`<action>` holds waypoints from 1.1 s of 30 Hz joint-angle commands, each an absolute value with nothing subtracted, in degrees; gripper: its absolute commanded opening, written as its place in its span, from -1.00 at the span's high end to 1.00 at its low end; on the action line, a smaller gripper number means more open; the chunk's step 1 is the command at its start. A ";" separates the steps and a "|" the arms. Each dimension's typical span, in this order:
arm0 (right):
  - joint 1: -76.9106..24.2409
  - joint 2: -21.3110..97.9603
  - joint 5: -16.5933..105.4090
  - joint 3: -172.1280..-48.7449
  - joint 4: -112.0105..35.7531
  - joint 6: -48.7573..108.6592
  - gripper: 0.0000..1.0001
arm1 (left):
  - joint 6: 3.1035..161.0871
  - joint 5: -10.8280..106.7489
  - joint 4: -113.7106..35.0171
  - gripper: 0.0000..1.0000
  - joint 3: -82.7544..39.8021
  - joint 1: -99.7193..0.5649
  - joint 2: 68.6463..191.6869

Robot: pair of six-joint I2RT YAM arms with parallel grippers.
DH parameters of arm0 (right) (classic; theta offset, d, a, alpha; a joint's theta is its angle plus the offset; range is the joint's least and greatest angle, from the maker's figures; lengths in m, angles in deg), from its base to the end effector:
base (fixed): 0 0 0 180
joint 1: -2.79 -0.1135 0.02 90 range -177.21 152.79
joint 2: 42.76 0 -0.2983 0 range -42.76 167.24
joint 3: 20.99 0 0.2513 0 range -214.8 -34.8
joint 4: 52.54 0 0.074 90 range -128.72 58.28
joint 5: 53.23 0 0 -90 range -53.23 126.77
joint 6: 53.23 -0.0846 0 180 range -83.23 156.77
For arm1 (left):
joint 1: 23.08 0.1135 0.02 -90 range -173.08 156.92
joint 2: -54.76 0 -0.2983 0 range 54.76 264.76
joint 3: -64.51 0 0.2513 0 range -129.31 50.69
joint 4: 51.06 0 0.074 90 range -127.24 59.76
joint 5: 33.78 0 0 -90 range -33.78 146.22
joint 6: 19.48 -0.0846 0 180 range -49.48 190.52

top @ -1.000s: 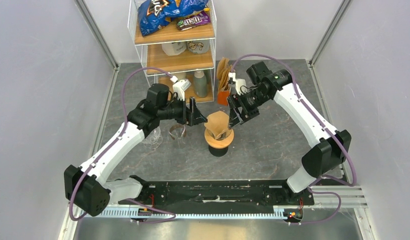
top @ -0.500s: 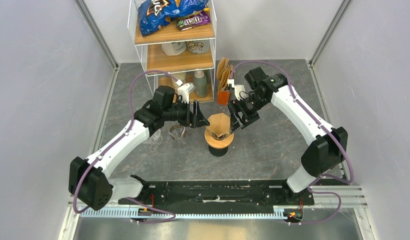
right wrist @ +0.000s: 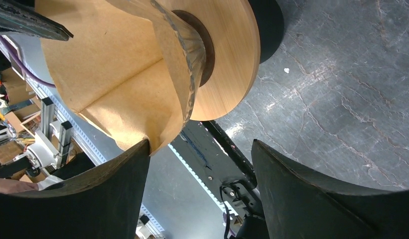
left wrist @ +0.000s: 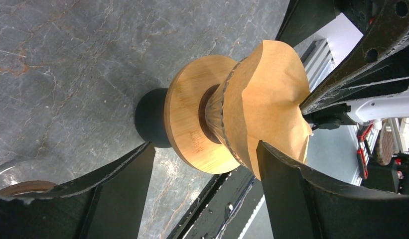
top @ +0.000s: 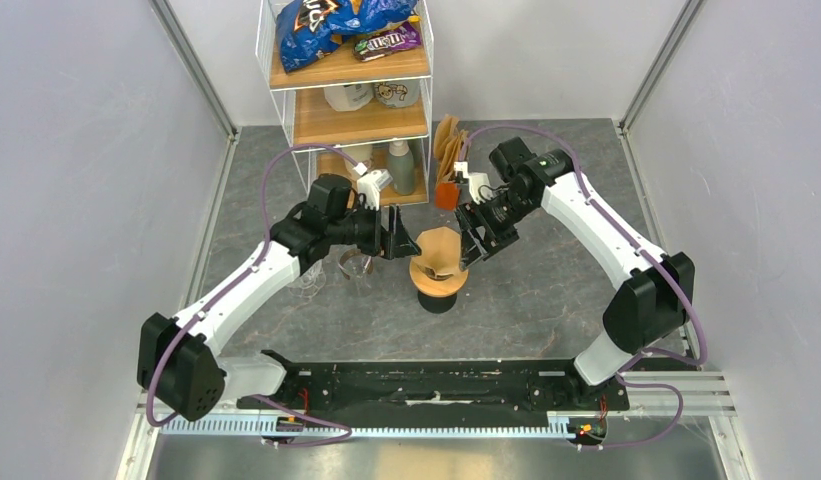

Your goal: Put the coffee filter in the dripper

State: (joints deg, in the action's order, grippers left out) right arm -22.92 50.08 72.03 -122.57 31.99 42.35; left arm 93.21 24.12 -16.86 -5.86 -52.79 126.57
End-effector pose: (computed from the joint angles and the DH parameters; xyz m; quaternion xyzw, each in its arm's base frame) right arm 0.2656 0.1821 0.3109 -0.2911 0.9006 0.3165 0.0635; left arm 0.2352 -0.1860 0.3057 0.1784 0.8456 -0.4145 0.2853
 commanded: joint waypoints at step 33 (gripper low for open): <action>-73.15 29.98 44.15 -123.64 27.06 83.25 -0.48 | 100.22 27.86 -6.32 -0.93 -9.67 -29.27 103.53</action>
State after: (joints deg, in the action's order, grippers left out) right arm -65.30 22.39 55.99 -118.31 25.90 70.22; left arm 94.35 30.44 -6.09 -4.11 -35.63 102.27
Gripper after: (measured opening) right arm 0.757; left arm 0.963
